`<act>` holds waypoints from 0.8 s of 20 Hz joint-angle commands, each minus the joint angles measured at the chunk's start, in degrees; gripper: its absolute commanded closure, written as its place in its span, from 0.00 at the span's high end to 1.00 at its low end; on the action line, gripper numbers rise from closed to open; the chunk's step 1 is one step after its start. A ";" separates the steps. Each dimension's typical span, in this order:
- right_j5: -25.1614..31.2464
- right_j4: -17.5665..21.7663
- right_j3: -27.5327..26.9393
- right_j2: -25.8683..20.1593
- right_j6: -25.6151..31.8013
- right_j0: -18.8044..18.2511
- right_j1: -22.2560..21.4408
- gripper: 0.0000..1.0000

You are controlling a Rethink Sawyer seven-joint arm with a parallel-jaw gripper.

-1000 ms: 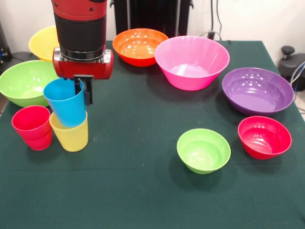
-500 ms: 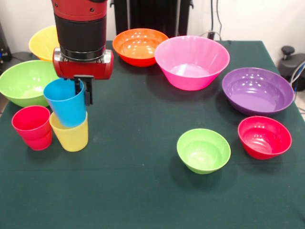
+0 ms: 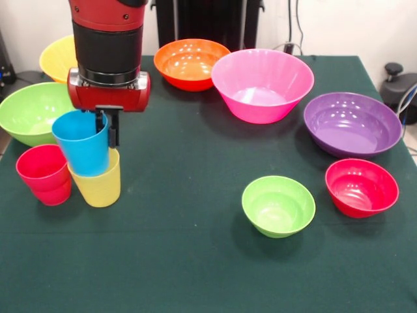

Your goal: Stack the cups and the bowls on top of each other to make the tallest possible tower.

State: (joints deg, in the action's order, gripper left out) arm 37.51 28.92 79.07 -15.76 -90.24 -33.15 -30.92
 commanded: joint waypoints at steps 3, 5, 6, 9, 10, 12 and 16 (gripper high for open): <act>-2.58 4.79 2.13 -2.88 6.61 -0.59 4.06 0.00; -2.38 4.75 2.27 -3.05 6.73 -0.70 4.04 0.00; -2.50 4.66 2.44 -3.22 6.77 -0.79 4.09 0.00; -2.90 4.48 2.95 -3.39 6.39 -0.90 4.09 0.00; -2.97 4.45 3.11 -3.40 6.26 -0.88 4.07 0.00; -3.11 4.32 3.40 -3.62 6.23 -0.99 4.06 0.00; -3.13 4.22 3.72 -3.46 5.64 -0.74 3.97 0.00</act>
State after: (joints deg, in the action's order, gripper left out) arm 37.00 29.43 79.47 -15.79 -90.24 -33.75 -30.55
